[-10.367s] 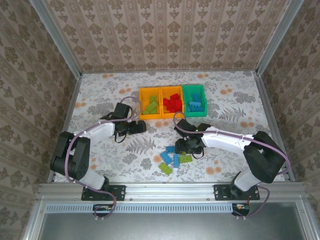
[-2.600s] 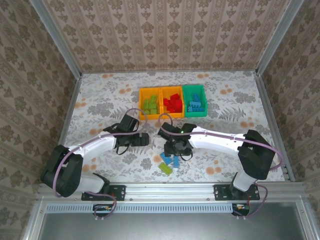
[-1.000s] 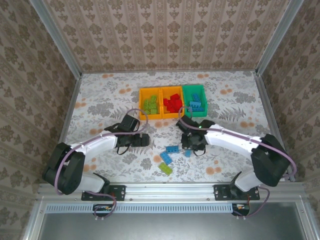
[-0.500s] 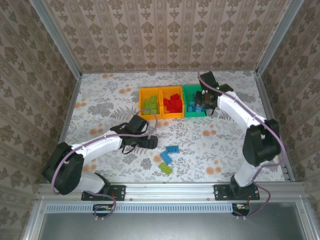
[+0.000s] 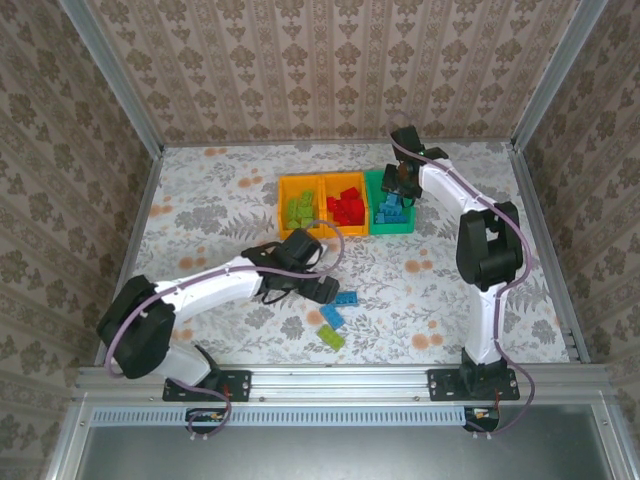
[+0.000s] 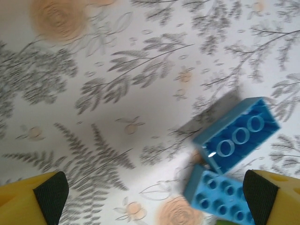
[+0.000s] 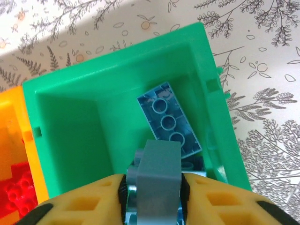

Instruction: Sort the legos into containers by color

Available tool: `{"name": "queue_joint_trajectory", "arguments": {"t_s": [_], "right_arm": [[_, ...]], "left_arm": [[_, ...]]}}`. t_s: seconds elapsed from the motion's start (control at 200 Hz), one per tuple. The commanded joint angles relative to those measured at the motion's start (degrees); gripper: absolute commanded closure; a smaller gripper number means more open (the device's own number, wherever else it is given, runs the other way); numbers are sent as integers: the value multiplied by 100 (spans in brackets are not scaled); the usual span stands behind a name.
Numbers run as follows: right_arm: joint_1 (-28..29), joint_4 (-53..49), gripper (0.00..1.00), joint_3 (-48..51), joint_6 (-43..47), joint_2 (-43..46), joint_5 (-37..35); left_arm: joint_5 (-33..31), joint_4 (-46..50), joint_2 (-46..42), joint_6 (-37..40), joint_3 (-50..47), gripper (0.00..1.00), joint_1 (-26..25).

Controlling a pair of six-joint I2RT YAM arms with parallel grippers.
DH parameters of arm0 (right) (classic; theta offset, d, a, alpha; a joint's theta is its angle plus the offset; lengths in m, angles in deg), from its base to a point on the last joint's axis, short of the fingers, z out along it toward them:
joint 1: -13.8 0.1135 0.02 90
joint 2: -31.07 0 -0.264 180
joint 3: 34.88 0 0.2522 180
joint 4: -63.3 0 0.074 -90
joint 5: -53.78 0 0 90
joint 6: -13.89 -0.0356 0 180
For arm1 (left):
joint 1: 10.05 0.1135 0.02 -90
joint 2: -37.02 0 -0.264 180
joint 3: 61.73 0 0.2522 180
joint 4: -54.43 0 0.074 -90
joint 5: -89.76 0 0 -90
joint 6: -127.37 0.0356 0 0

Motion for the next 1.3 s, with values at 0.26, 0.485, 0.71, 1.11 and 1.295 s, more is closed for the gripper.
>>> {"name": "queue_joint_trajectory", "arguments": {"t_s": [0.26,0.485,0.71,1.11,1.295], "right_arm": [[30,214,26,412,-124,781,360],[-20,677,17,1244,-79,1742,340],[-288,1040,14,2170,-57,2506,345],[-521,1782,5,3920,361,3917,33],[-660,1628,4,4136,467,4219,-55]], "left_arm": [[422,1446,1435,-1326,1600,0,-463],[286,1874,1982,-2126,2127,0,-727],[330,2145,2691,-2503,2793,0,-944],[161,2753,3399,-2687,3409,7,-905],[140,2866,3511,-2629,3508,27,-910]]}}
